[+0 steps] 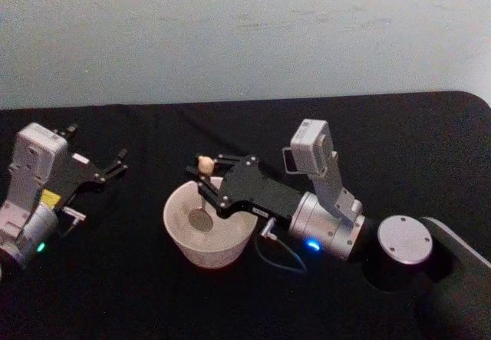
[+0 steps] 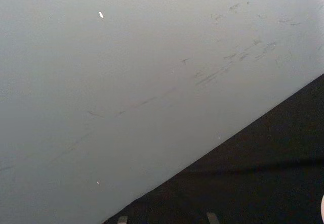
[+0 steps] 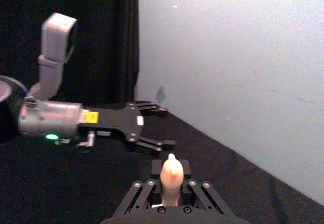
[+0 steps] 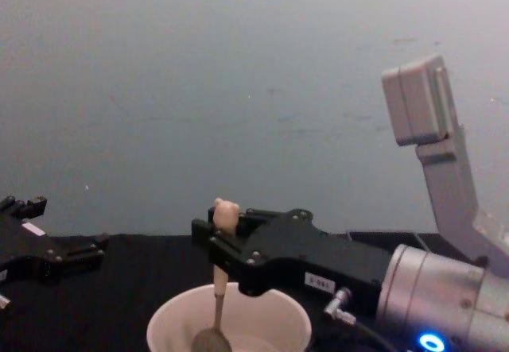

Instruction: Pick up the stirring spoon with one hand, stir inside the cup, then place it back in its original position.

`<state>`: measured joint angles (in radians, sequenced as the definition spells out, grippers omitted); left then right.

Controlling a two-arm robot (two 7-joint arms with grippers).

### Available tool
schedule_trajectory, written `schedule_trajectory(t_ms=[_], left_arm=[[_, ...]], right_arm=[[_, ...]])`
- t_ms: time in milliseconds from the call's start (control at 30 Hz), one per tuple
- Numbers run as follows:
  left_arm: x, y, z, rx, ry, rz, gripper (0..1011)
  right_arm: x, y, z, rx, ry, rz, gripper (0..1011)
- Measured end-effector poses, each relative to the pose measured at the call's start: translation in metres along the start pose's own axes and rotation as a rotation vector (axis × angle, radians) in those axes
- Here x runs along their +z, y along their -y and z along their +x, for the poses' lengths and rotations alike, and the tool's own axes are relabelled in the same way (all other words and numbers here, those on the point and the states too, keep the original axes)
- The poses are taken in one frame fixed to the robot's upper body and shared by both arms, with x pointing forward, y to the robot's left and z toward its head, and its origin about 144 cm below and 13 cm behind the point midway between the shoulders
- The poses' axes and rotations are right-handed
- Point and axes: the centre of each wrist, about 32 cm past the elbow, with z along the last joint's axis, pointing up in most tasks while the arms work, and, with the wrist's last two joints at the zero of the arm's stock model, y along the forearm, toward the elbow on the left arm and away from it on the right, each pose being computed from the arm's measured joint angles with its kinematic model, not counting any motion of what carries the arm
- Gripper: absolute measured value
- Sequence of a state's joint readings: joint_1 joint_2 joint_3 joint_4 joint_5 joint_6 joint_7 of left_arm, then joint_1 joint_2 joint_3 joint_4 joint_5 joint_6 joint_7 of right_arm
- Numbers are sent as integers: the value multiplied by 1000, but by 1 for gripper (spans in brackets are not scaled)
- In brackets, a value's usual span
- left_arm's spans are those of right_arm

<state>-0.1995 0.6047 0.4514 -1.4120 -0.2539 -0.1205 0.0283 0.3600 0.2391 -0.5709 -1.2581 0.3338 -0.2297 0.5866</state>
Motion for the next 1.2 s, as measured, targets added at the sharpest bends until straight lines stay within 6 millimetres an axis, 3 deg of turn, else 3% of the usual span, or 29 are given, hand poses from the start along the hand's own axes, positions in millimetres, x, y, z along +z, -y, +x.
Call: schedule_trajectory(t_ms=[367,1200], left_arm=[[0,0,0,0,0,0,1001],[0,0,0,0,0,0,1001]], right_arm=[[-3,4,16,-57,22,-16,209],[-2,6,17,-56,31,-19,209]])
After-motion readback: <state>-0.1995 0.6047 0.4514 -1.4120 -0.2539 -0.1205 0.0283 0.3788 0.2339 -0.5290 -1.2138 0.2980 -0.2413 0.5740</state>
